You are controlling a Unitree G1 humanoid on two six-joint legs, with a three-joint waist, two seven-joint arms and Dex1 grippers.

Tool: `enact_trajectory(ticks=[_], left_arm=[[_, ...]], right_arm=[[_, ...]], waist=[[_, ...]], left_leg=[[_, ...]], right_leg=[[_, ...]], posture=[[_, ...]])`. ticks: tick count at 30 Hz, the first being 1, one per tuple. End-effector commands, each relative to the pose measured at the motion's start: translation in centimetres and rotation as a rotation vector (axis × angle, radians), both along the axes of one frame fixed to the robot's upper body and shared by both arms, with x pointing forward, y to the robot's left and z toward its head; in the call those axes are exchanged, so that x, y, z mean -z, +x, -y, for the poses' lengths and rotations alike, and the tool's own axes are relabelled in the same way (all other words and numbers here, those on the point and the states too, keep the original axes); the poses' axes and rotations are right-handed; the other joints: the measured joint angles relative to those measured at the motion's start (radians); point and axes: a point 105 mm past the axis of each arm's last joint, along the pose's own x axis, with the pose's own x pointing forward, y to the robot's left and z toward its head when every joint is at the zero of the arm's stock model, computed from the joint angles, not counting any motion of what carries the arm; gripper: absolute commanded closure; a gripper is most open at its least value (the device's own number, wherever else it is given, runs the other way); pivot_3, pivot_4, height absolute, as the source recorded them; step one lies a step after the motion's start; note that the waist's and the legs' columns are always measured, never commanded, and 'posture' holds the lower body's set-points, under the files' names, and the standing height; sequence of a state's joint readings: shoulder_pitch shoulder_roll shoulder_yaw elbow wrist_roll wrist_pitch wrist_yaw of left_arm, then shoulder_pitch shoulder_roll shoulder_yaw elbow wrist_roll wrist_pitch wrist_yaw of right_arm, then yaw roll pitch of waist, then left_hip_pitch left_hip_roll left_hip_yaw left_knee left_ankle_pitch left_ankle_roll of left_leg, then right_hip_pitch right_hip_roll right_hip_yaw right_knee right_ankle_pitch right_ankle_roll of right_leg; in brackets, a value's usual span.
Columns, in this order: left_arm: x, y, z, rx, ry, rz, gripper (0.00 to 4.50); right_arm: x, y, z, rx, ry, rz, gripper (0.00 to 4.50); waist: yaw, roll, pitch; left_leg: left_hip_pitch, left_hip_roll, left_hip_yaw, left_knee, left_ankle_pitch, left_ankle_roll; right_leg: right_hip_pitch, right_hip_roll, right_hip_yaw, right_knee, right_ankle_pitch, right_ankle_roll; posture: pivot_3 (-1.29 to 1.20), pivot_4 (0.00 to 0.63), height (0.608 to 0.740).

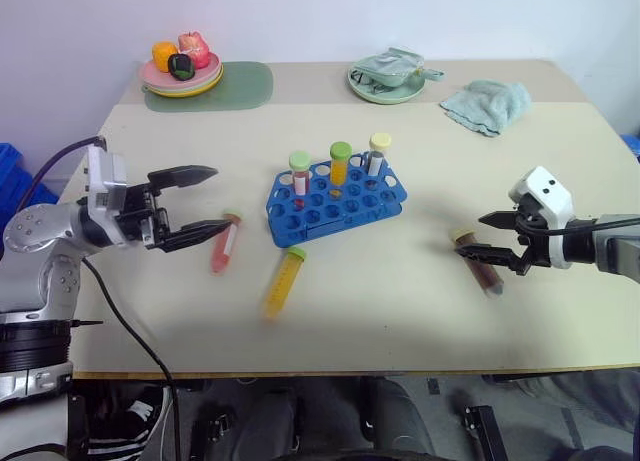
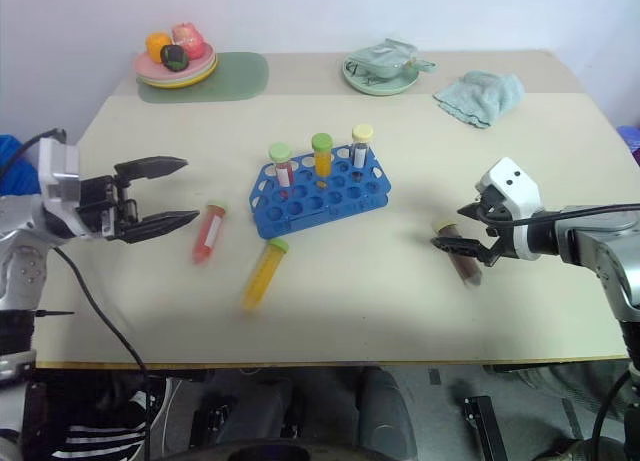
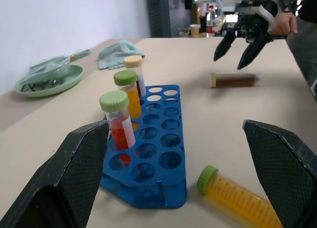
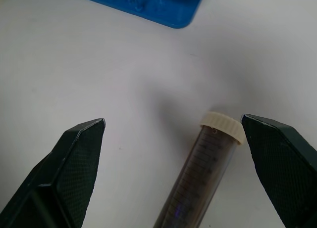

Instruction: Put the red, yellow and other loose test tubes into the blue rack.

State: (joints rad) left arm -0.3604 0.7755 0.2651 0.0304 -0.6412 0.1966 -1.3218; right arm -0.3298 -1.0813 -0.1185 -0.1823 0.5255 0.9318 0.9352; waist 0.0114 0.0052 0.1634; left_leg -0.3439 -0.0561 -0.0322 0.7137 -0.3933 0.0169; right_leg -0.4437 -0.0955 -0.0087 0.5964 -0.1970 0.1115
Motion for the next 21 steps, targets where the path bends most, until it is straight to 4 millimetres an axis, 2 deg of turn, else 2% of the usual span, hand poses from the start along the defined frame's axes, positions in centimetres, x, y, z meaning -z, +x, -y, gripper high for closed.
enact_trajectory(ticks=[1, 5, 12, 17, 21], left_arm=[[-0.8, -0.5, 0.1, 0.004, -0.004, 0.039, 0.09], [-0.6, -0.1, 0.4, 0.002, -0.024, 0.047, 0.09], [-1.2, 0.4, 2.3, 0.067, -0.041, 0.068, 0.09], [0.0, -0.9, 3.4, 0.136, -0.036, -0.003, 0.09], [0.3, -1.4, 4.1, 0.162, -0.040, -0.028, 0.09]], right_arm=[[-1.1, 0.3, -0.1, -0.010, -0.014, 0.038, 0.00], [-1.2, -0.1, 0.3, 0.018, -0.010, 0.045, 0.00], [-1.4, -0.3, 2.2, 0.058, -0.063, 0.074, 0.00], [-1.1, -0.7, 2.5, 0.043, -0.075, 0.042, 0.00], [-1.0, 0.0, 3.3, 0.072, -0.085, 0.044, 0.00]], waist=[[0.000, 0.000, 0.000], [0.001, 0.000, 0.000], [0.000, 0.000, 0.000], [-0.005, 0.000, 0.000], [-0.004, 0.000, 0.000]], left_leg=[[0.000, 0.000, 0.000, 0.000, 0.000, 0.000], [0.000, 0.000, 0.000, 0.000, 0.000, 0.000], [0.000, 0.000, 0.000, 0.000, 0.000, 0.000], [0.000, 0.000, 0.000, 0.000, 0.000, 0.000], [0.000, 0.000, 0.000, 0.000, 0.000, 0.000]], right_leg=[[0.000, 0.000, 0.000, 0.000, 0.000, 0.000], [0.000, 0.000, 0.000, 0.000, 0.000, 0.000], [0.000, 0.000, 0.000, 0.000, 0.000, 0.000], [0.000, 0.001, 0.000, 0.000, 0.000, 0.000], [0.000, 0.000, 0.000, 0.000, 0.000, 0.000]], posture=[[0.00, 0.150, 0.740], [0.00, 0.150, 0.740], [0.00, 0.150, 0.740], [0.00, 0.150, 0.740], [0.00, 0.150, 0.740]])
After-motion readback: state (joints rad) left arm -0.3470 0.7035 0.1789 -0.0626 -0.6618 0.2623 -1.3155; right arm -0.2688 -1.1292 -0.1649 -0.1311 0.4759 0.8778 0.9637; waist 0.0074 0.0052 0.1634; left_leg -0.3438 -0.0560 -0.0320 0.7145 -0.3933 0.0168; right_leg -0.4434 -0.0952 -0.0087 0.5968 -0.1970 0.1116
